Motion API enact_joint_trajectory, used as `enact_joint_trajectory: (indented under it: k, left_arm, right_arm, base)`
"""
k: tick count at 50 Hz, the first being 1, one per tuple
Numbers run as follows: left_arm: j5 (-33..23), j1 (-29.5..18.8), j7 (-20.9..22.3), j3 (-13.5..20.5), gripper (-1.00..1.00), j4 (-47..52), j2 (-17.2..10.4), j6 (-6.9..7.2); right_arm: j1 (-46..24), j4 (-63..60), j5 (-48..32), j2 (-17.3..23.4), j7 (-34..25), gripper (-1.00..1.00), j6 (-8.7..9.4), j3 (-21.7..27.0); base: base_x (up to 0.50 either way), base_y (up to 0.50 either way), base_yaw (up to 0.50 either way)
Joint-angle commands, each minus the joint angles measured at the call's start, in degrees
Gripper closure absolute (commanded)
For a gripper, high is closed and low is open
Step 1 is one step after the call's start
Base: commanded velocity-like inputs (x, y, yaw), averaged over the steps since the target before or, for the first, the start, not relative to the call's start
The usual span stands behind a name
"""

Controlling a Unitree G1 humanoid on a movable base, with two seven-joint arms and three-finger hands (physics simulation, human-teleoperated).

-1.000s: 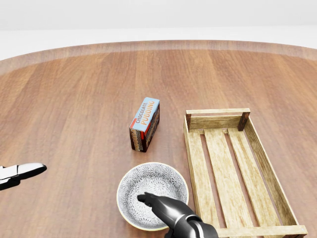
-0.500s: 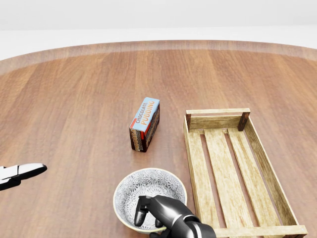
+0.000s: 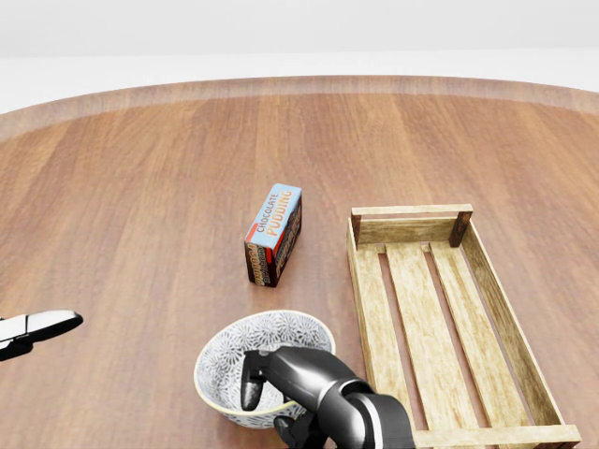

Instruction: Pick up the bowl on the left and put it in the tray.

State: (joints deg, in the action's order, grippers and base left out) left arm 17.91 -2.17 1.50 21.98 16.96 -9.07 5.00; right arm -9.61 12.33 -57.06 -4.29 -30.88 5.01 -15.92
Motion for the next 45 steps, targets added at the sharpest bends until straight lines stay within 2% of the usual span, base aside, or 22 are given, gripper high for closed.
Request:
enact_joint_trajectory:
  k: [1,7,16,24,33,45]
  left_arm:
    - [0.2,0.4,0.2,0.4,-1.0,0.1,0.1,0.0]
    - [0.2,0.6,0.2,0.5,-1.0,0.5,0.2,0.0]
    - [-0.1,0.6,0.3,0.4,-1.0,0.1,0.2,0.0]
    - [0.5,0.0,-0.3,0.9,-1.0,2.2,-0.4,0.0]
    - [-0.2,0.5,0.2,0.1,-1.0,0.6,0.3,0.0]
    - [0.2,-0.8,-0.7,0.6,-1.0,1.4,-0.8,0.0]
  right_arm:
    - [-2.0,-7.8,-5.1,-0.2,-6.2,1.0,-0.01,1.1]
    - [-3.6,-12.1,-6.5,0.0,-9.1,1.0,-0.01,2.4]
    - [-6.4,-17.9,-7.2,1.1,-9.1,1.0,-0.01,5.3]
    - [-9.9,-24.9,-7.7,4.1,-9.1,1.0,-0.01,9.4]
    - [-12.0,-26.2,-6.1,6.1,-9.1,1.0,-0.01,12.0]
    - [-9.6,-31.9,0.1,12.6,-9.1,1.0,-0.01,18.8]
  base:
    - [0.0,0.0,0.0]
    - [0.0,0.0,0.0]
    - [0.0,0.0,0.0]
    - [0.0,0.0,0.0]
    - [0.0,0.0,0.0]
    - [0.0,0.0,0.0]
